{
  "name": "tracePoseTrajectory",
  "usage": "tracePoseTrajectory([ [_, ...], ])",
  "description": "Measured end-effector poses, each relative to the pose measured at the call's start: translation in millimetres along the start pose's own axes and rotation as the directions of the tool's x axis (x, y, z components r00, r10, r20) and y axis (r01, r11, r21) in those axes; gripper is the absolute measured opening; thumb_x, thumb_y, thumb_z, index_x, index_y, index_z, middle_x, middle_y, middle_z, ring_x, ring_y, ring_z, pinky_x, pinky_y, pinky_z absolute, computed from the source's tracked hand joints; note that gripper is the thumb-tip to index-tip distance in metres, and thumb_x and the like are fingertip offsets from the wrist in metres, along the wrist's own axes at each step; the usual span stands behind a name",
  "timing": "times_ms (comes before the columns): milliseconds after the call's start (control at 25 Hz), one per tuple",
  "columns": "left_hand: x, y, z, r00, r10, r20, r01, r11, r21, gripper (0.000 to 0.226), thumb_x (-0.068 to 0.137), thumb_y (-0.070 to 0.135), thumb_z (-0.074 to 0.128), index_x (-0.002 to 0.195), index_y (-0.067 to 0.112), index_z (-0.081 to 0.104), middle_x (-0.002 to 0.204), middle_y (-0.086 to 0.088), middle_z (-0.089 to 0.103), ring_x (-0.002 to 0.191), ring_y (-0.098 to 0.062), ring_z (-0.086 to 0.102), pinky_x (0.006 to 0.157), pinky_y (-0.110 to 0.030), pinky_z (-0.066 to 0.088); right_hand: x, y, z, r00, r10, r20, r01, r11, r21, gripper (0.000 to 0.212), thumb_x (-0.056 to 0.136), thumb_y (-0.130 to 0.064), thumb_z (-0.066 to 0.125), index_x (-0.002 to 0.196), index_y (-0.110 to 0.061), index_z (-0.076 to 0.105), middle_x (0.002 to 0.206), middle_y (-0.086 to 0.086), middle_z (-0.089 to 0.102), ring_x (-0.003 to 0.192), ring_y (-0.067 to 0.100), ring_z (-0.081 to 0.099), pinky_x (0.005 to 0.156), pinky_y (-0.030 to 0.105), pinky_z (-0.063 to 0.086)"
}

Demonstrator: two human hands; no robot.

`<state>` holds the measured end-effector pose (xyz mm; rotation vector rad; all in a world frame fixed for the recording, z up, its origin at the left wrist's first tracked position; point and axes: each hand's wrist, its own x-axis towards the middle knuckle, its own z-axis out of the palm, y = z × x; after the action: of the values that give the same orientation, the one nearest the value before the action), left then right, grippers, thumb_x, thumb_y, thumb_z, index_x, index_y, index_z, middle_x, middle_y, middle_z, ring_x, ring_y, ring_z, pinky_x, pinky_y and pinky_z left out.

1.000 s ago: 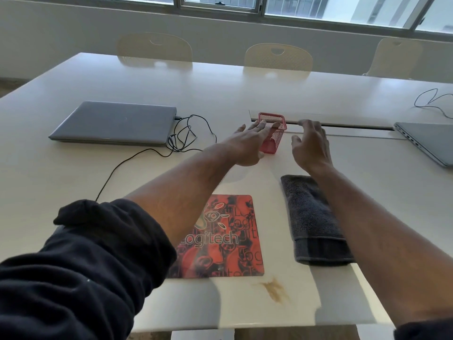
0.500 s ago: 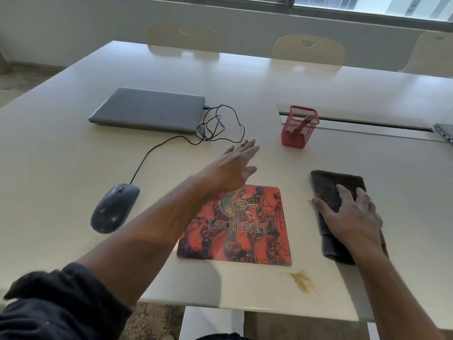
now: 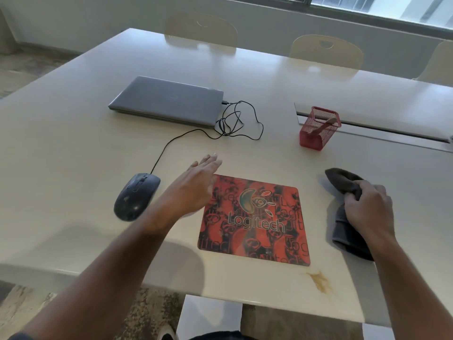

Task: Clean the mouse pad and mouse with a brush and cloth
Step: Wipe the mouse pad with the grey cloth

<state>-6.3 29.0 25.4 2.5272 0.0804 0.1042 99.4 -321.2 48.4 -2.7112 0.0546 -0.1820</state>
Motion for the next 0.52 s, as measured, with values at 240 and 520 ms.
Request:
tracePoseTrajectory([
  [240, -18, -6, 1, 0.999, -0.037, 0.009, 0.036, 0.992, 0.122, 0.054, 0.107, 0.027, 0.029, 0.158, 0.011, 0.027, 0.167, -0.008, 0.019, 0.156, -0.014, 0.005, 0.126, -0.033, 0.005, -72, -118, 17, 0.925, -0.374, 0.062, 0.36, 0.917, 0.171, 0.036, 0.093, -0.015, 0.061, 0.129, -0.017, 0.065, 0.128, 0.011, 0.06, 0.119, 0.033, 0.053, 0.106, 0.039, 0.041],
  [520, -22, -12, 5, 1.0, 0.018, 0.021, -0.02, 0.992, 0.124, 0.071, 0.095, 0.044, 0.01, 0.155, 0.017, 0.034, 0.165, -0.005, 0.03, 0.156, -0.017, 0.007, 0.127, -0.041, 0.01, -103, -173, 78, 0.859, -0.458, 0.23, 0.48, 0.876, -0.044, 0.05, 0.101, -0.028, 0.047, 0.15, -0.026, 0.047, 0.155, 0.003, 0.041, 0.14, 0.027, 0.036, 0.115, 0.045, 0.036],
])
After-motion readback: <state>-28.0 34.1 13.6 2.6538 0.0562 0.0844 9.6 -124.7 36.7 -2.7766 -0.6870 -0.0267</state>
